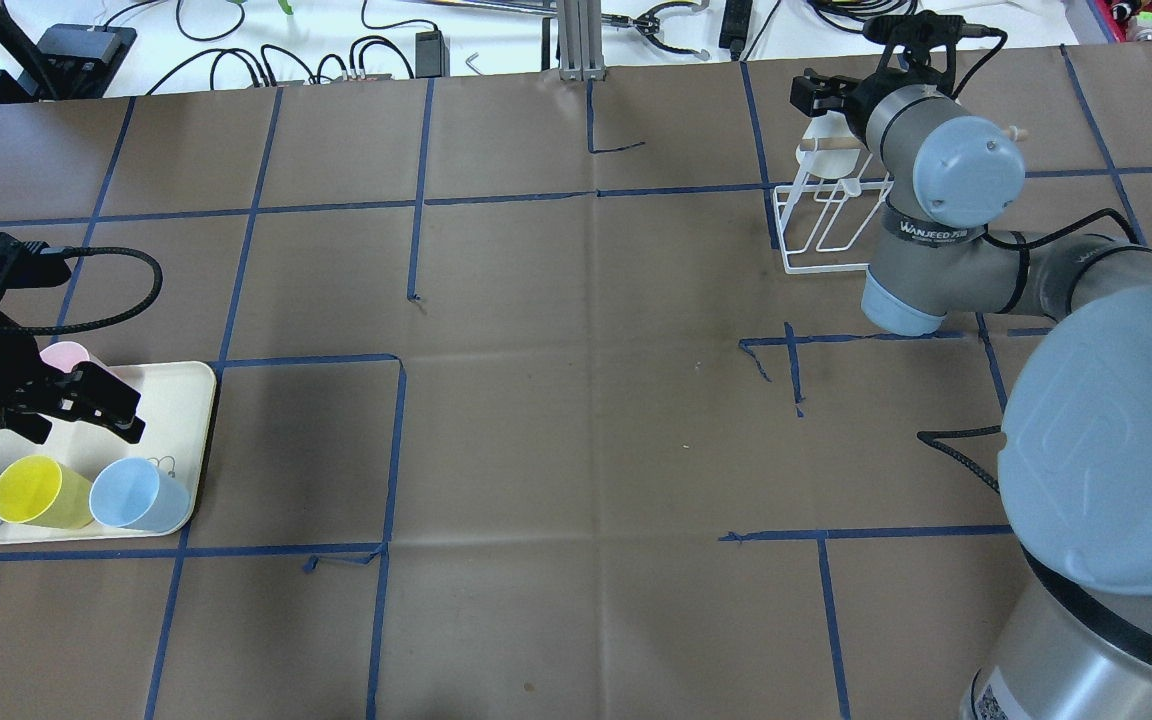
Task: Transfer IKEA cup to right arm and place on rack
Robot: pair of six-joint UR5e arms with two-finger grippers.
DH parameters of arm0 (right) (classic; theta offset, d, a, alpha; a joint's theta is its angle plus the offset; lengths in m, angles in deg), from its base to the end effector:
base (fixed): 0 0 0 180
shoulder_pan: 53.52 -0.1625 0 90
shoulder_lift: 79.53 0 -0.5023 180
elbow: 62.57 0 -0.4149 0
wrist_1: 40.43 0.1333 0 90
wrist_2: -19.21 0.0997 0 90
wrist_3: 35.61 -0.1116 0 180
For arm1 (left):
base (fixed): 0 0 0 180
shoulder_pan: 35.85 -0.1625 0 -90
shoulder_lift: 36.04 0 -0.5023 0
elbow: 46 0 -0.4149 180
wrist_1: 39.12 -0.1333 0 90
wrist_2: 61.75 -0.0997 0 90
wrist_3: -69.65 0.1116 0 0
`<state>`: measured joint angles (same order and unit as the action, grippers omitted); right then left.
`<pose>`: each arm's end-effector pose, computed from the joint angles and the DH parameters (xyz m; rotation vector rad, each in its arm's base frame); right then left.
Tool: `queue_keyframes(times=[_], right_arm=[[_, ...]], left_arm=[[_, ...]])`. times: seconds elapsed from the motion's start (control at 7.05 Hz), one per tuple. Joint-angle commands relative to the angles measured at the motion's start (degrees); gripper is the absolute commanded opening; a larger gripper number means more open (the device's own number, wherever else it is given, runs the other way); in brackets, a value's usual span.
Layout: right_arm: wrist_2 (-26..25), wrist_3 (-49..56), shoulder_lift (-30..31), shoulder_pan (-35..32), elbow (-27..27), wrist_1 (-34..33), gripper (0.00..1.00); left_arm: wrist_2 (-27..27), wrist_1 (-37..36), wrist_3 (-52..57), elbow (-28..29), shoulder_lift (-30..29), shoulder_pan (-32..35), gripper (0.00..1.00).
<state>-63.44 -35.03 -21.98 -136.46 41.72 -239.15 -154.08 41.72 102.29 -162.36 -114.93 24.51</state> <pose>0.0606 -0.7112 0.3202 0.0478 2.6545 -1.6012 0.0814 -0.4034 0.4248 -0.0850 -3.1154 -0.1747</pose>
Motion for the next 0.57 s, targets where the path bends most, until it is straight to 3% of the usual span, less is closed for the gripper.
queue_keyframes(times=[0.0,0.43], right_arm=[[0.2,-0.1,1.6,0.1,-0.7,0.1,1.0],[1.0,-4.0,10.1,-0.6,0.5,0.6,1.0]], left_arm=[[-0.8,-6.5,1.2,-5.5,0.0,-1.0,0.99],[-0.9,-17.6,2.1,-13.0,-1.0,-3.4,0.99]])
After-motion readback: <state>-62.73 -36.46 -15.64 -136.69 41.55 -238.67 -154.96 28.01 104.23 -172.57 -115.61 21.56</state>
